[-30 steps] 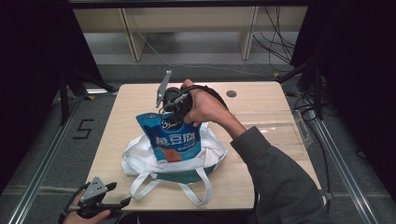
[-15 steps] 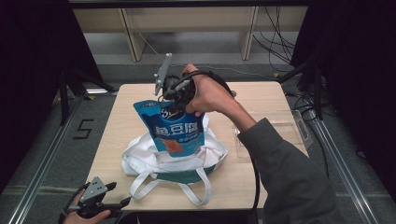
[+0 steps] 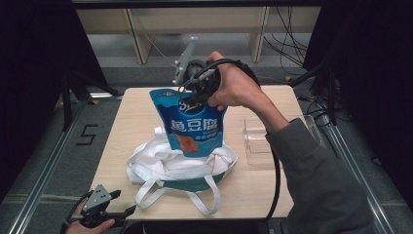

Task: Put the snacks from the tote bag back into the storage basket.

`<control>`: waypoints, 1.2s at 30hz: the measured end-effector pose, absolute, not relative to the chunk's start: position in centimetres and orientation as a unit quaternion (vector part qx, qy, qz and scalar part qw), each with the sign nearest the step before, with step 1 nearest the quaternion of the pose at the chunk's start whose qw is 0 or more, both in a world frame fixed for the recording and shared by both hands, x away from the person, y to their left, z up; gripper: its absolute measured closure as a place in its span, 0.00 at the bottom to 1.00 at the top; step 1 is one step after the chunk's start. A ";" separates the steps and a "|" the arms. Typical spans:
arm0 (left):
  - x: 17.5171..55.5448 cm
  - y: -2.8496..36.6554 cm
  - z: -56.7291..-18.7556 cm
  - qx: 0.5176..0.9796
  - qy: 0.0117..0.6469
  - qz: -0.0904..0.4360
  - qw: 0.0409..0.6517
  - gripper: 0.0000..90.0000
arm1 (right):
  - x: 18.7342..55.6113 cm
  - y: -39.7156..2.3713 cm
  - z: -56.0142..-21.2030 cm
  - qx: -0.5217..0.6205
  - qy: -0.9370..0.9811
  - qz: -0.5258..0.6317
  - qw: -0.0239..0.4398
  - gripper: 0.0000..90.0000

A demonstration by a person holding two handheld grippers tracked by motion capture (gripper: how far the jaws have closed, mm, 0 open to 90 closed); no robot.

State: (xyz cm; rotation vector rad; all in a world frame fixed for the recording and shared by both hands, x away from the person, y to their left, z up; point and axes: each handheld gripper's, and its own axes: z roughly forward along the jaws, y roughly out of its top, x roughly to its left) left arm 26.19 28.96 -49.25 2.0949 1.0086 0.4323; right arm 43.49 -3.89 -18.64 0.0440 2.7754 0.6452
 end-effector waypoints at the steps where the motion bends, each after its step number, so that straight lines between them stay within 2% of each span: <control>1: 26.2 29.0 -49.3 0.820 0.394 0.169 0.379 0.23 | 43.6 -4.8 -18.4 0.023 0.963 0.223 0.147 1.00; 24: 26.4 29.0 -49.4 0.816 0.400 0.172 0.381 0.23 | 47.4 -17.5 -17.6 0.158 0.950 0.185 0.197 1.00; 36: 26.3 28.9 -49.5 0.815 0.404 0.170 0.378 0.23 | 48.8 -21.1 -18.8 0.197 0.945 0.180 0.188 1.00</control>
